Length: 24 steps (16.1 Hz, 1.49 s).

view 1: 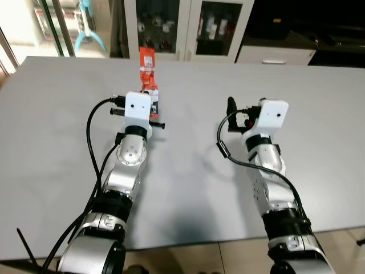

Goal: Picking trash to rubbish bin

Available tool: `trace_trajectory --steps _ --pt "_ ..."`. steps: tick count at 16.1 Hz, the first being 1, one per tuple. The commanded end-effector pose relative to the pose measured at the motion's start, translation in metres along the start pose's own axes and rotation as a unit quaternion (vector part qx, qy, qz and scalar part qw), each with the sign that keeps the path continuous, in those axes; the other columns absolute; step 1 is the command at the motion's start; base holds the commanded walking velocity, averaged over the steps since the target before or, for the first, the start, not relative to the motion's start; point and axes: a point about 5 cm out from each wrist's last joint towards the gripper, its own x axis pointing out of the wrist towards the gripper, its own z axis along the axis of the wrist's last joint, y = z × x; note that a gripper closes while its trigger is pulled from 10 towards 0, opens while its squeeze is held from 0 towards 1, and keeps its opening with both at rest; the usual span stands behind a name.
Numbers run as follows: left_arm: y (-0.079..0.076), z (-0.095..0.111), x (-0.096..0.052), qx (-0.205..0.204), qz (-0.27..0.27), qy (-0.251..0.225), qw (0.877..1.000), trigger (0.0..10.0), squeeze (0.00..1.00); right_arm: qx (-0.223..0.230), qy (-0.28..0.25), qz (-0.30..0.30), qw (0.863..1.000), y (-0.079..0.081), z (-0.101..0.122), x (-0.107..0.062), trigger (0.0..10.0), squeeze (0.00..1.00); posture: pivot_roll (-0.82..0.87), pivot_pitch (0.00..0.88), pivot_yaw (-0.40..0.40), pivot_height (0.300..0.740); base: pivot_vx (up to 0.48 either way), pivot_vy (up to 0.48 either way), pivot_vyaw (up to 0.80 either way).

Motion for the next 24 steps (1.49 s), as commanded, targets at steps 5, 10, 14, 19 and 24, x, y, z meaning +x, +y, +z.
trace_trajectory --steps 5,10,14,19,24 --pt "-0.0090 0.0035 -0.0010 -0.004 -0.012 -0.009 1.000 10.0 0.00 0.006 0.003 -0.001 1.000 -0.0013 -0.0022 0.0010 10.0 0.00 -0.07 0.007 -0.085 0.740 -0.166 0.000 0.00" --pt "-0.0093 0.0027 -0.0015 -0.006 -0.013 -0.007 1.000 10.0 0.00 0.006 0.008 0.001 1.000 -0.0006 -0.0046 0.0009 10.0 0.00 -0.07 0.006 -0.083 0.740 -0.174 0.000 0.00" --pt "-0.0096 0.0026 -0.0013 -0.006 -0.015 -0.006 1.000 10.0 0.00 0.008 0.010 -0.001 1.000 -0.0018 -0.0055 0.0007 10.0 0.00 -0.07 0.014 -0.084 0.740 0.000 0.000 0.00" --pt "-0.0093 0.0030 -0.0011 -0.007 -0.016 -0.005 1.000 10.0 0.00 0.011 0.013 -0.002 1.000 -0.0015 -0.0064 0.0007 10.0 0.00 -0.07 0.028 -0.084 0.740 0.000 0.000 0.00" --pt "-0.0097 0.0037 -0.0002 -0.007 -0.017 -0.005 1.000 10.0 0.00 0.015 0.016 -0.001 1.000 -0.0013 -0.0074 0.0004 10.0 0.00 -0.07 0.037 -0.082 0.740 -0.059 0.000 0.00"
